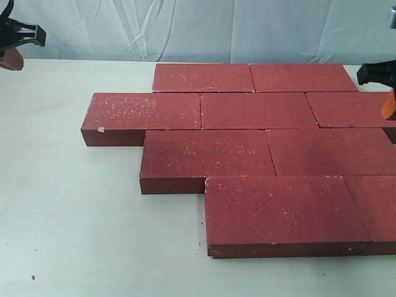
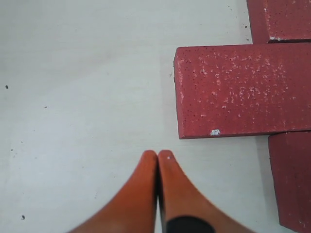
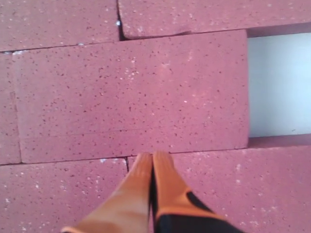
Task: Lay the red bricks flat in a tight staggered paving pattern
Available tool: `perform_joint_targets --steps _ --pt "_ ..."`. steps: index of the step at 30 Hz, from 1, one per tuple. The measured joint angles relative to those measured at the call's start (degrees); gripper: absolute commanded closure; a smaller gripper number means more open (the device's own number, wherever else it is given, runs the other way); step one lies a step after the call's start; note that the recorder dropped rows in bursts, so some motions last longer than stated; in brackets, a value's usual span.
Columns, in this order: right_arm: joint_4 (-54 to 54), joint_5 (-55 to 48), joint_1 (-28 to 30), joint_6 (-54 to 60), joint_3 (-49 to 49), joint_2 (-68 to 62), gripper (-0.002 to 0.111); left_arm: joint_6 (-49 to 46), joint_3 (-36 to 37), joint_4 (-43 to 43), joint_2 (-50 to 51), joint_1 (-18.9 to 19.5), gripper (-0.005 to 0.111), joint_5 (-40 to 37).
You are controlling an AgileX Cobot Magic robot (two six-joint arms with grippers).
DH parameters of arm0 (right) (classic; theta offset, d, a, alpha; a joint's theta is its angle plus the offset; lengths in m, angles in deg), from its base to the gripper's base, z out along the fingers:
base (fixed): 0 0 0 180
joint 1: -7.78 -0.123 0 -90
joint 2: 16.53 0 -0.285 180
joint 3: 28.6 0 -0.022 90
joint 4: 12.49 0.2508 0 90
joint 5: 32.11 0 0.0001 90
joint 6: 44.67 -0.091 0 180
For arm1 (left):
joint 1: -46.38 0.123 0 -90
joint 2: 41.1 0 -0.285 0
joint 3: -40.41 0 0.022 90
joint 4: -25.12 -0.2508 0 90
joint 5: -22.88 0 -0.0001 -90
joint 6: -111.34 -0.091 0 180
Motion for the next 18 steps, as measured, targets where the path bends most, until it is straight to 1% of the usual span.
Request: perform_joint_targets --steps 18 --pt "-4.1 12.3 0.0 0.1 19.8 28.1 0.109 0.0 0.0 0.0 0.0 0.0 0.107 0.0"
